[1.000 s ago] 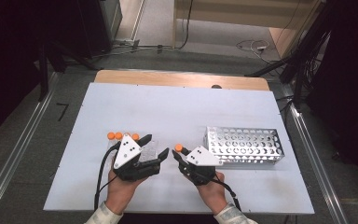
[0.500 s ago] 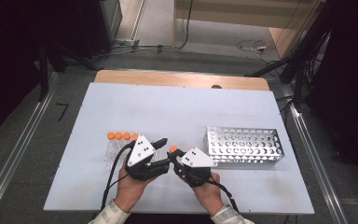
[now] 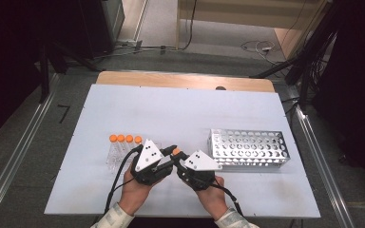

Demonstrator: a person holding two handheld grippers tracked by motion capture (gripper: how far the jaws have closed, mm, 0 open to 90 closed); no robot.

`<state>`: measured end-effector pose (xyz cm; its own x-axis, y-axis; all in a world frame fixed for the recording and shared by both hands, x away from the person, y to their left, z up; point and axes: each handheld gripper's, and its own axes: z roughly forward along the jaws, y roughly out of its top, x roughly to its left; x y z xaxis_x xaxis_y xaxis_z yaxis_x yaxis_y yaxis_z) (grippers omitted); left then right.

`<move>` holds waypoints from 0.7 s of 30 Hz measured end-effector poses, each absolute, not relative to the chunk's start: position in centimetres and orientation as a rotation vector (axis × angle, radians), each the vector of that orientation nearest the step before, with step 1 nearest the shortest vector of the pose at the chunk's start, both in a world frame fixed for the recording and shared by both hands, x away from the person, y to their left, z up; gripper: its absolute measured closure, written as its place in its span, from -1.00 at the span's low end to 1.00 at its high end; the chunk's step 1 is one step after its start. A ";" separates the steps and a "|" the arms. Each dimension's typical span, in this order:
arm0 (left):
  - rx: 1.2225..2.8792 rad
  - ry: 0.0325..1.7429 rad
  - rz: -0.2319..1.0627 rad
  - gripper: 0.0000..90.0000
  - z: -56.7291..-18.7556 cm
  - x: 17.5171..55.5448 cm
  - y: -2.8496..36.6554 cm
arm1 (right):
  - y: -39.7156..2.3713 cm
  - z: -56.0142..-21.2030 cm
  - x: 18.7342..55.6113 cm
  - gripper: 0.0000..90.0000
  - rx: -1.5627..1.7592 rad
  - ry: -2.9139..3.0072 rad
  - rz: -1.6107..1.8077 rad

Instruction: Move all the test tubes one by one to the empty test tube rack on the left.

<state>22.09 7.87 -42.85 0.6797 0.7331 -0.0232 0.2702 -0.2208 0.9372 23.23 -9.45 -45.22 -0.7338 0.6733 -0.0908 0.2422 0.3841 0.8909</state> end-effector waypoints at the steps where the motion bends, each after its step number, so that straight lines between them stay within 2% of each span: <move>1: 1.789 0.800 0.522 0.55 -42.8 22.1 7.9 | -9.5 -45.2 23.2 0.59 0.787 2.207 1.312; 4: 1.777 0.808 0.506 0.56 -42.6 22.3 8.1 | -9.6 -45.2 23.3 0.51 0.783 2.210 1.326; 7: 1.752 0.815 0.514 0.57 -42.1 22.4 8.7 | -9.7 -45.1 23.2 0.15 0.790 2.228 1.339; 10: 1.716 0.828 0.528 0.57 -41.2 22.6 9.7 | -10.1 -45.0 23.3 -0.06 0.801 2.221 1.355; 21: 1.577 0.933 0.590 0.56 -39.0 23.3 14.5 | -12.6 -45.1 23.5 -0.12 0.865 2.187 1.356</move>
